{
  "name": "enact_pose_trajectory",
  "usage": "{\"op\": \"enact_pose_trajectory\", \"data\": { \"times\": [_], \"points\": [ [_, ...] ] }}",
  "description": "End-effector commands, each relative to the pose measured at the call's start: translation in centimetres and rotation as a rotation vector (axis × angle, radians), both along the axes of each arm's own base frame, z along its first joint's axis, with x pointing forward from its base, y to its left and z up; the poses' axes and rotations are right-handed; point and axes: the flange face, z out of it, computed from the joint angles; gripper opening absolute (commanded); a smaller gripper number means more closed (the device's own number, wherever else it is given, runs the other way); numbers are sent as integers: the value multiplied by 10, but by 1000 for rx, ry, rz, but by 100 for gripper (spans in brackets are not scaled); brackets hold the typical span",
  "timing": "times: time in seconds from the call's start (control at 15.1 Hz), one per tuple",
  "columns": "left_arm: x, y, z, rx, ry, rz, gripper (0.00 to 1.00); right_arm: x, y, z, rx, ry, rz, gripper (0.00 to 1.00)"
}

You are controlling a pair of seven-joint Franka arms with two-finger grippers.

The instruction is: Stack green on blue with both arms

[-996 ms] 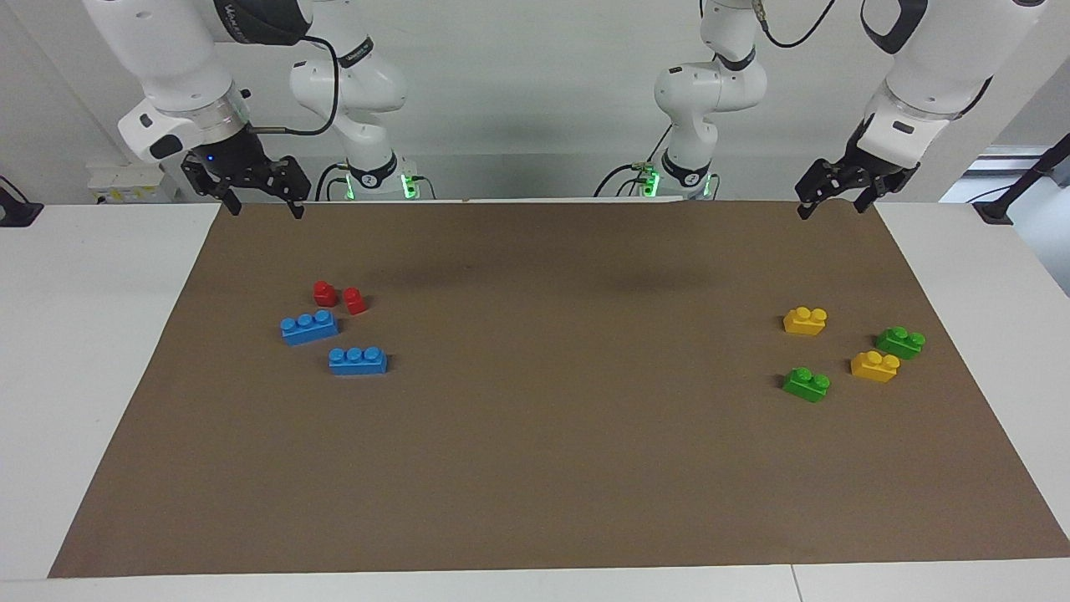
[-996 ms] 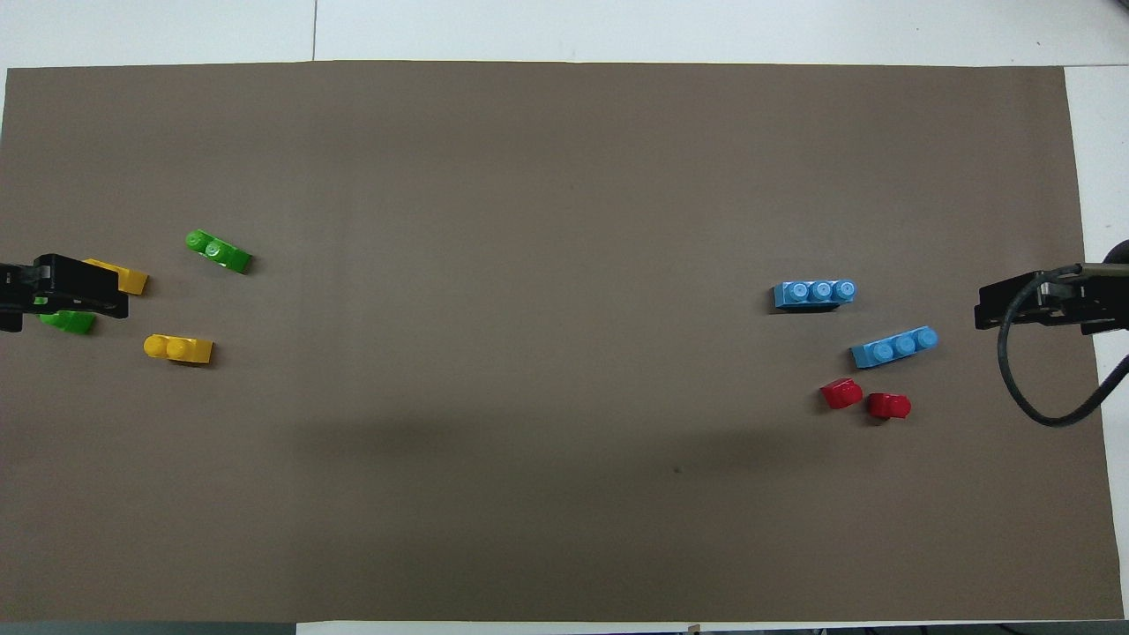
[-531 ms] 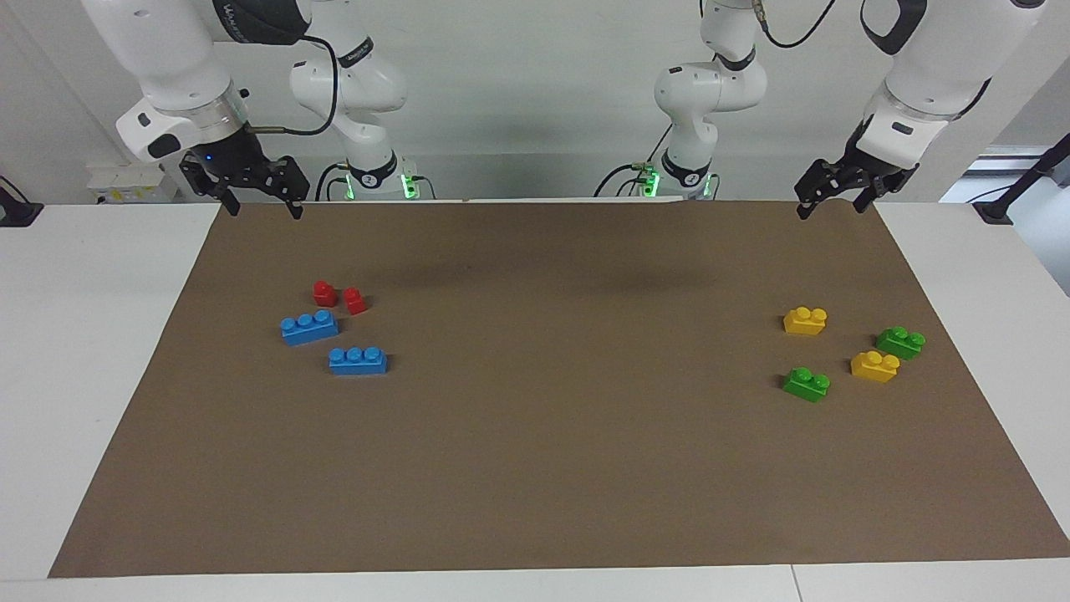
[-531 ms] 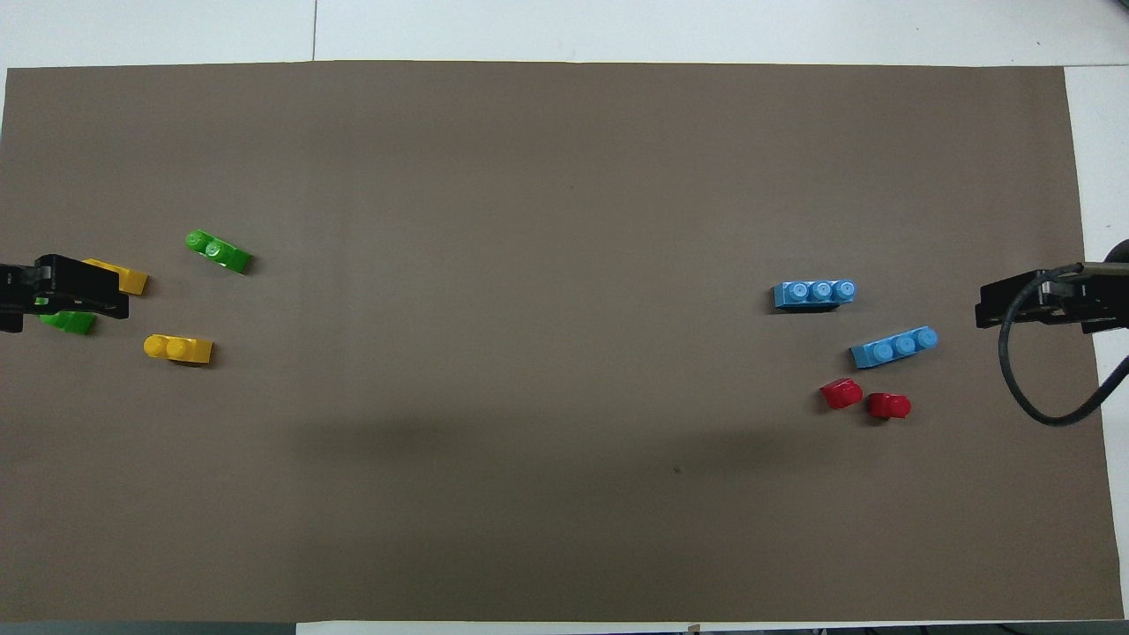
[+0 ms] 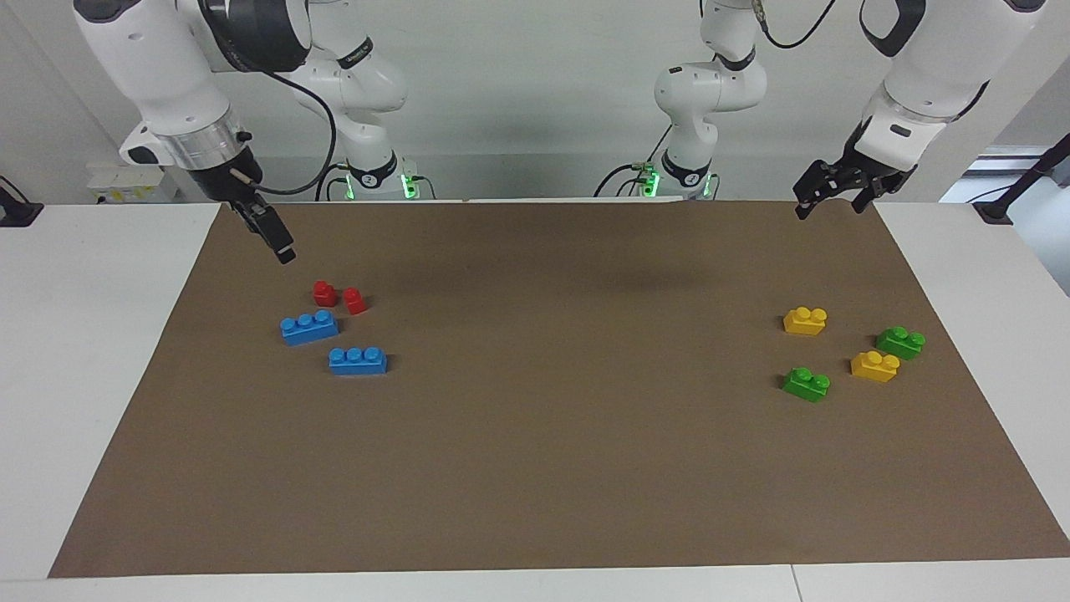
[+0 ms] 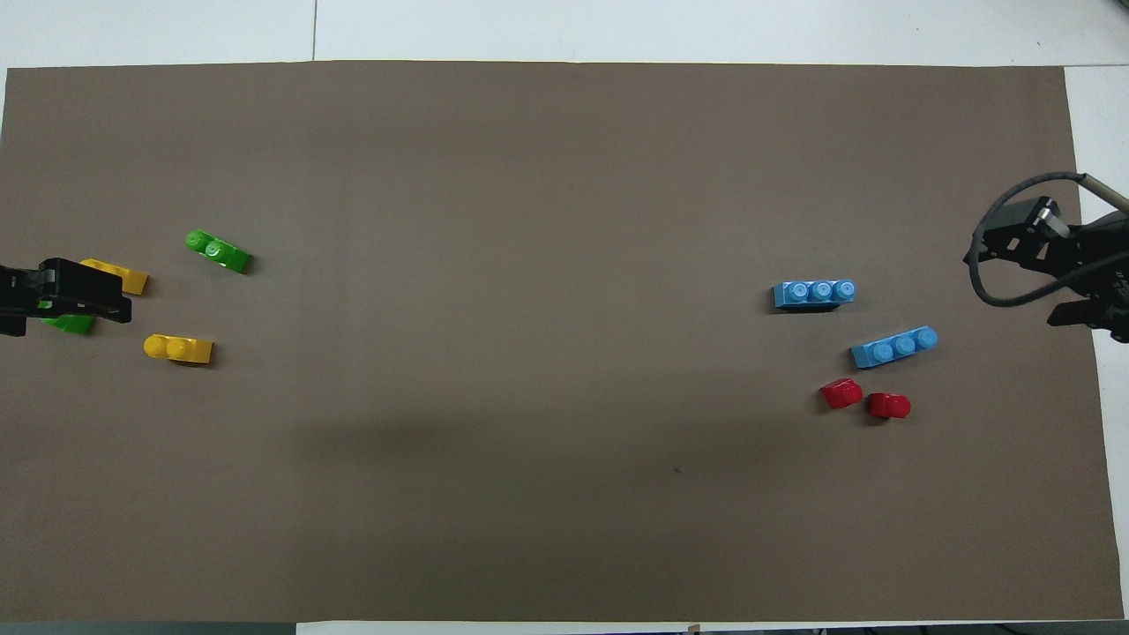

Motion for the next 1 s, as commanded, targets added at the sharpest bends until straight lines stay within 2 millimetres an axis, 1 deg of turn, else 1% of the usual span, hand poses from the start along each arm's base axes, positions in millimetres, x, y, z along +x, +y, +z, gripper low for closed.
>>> {"op": "enact_pose_trajectory", "data": {
  "times": [0.0,0.13,0.2,0.33,0.46,0.6,0.73,0.8,0.86,0.93],
  "points": [
    [-1,0,-2,-25,-12,93,100,15,-10,-26,80,43,-216,100],
    [-2,-5,-7,-38,-24,242,100,26,-20,-43,118,65,-324,100],
    [-1,-7,-9,-39,-37,315,100,29,-26,-52,133,81,-338,100],
    [0,-8,-16,-53,-50,422,100,34,-34,-76,157,124,-360,100],
    [2,-8,-28,-49,-48,499,100,40,-35,-98,169,159,-368,100],
    [5,-3,-39,-49,-56,574,100,44,-36,-117,215,166,-410,100],
    [10,1,-50,-50,-59,591,100,50,-49,-133,252,167,-499,100],
    [15,8,-56,-49,-57,605,100,52,-49,-140,253,168,-510,100],
    [22,17,-69,-46,-44,623,100,53,-49,-147,252,172,-514,100],
    [28,21,-78,-45,-39,632,100,51,-50,-157,250,169,-523,100]
  ]
}}
